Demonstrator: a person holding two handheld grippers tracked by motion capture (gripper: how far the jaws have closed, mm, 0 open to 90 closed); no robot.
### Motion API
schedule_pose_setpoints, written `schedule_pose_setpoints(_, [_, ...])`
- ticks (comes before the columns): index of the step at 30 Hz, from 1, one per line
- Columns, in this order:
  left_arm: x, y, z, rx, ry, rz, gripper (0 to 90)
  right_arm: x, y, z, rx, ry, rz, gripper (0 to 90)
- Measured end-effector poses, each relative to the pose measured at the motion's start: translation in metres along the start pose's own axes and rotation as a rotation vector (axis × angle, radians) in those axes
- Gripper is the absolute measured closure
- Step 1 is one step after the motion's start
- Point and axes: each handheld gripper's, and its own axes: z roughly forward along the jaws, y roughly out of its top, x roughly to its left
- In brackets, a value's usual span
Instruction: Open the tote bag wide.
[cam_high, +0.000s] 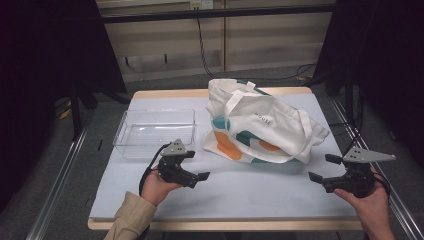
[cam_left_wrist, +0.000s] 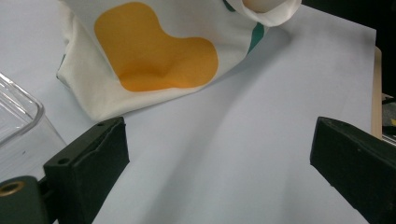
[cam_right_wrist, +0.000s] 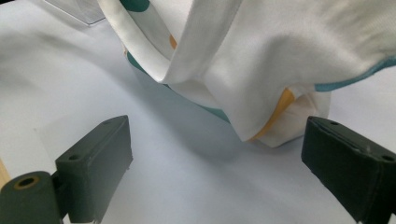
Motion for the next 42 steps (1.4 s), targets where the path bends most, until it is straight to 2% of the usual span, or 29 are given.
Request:
schedule_pose_setpoints(7, [0.002, 0.008, -0.001, 0.007, -0.001, -0.003, 4.8, 0.003, 0.008, 0.002, 0.017, 0.025, -0.005, 8.5])
schedule_pose_setpoints(14, [0.003, 0.021, 0.001, 0.01, -0.011, 0.015, 4.9, 0.006, 0.018, 0.002, 0.056, 0.026, -0.052, 8.7])
schedule_pose_setpoints(23, [0.013, 0.039, -0.004, 0.015, -0.008, 0.015, 4.5, 0.005, 0.038, 0.002, 0.056, 0.029, -0.067, 8.6])
schedule_pose_setpoints(25, [0.015, 0.043, -0.005, 0.025, 0.0, 0.03, 4.5, 0.005, 0.044, 0.004, 0.055, 0.026, -0.076, 8.6])
schedule_pose_setpoints(31, [0.025, 0.052, -0.008, 0.026, -0.002, 0.017, 4.5, 0.005, 0.059, 0.009, 0.05, 0.05, -0.087, 8.5])
schedule_pose_setpoints(42, [0.038, 0.064, -0.011, 0.023, 0.02, 0.01, 4.8, -0.001, 0.084, 0.014, 0.048, 0.056, -0.106, 8.5])
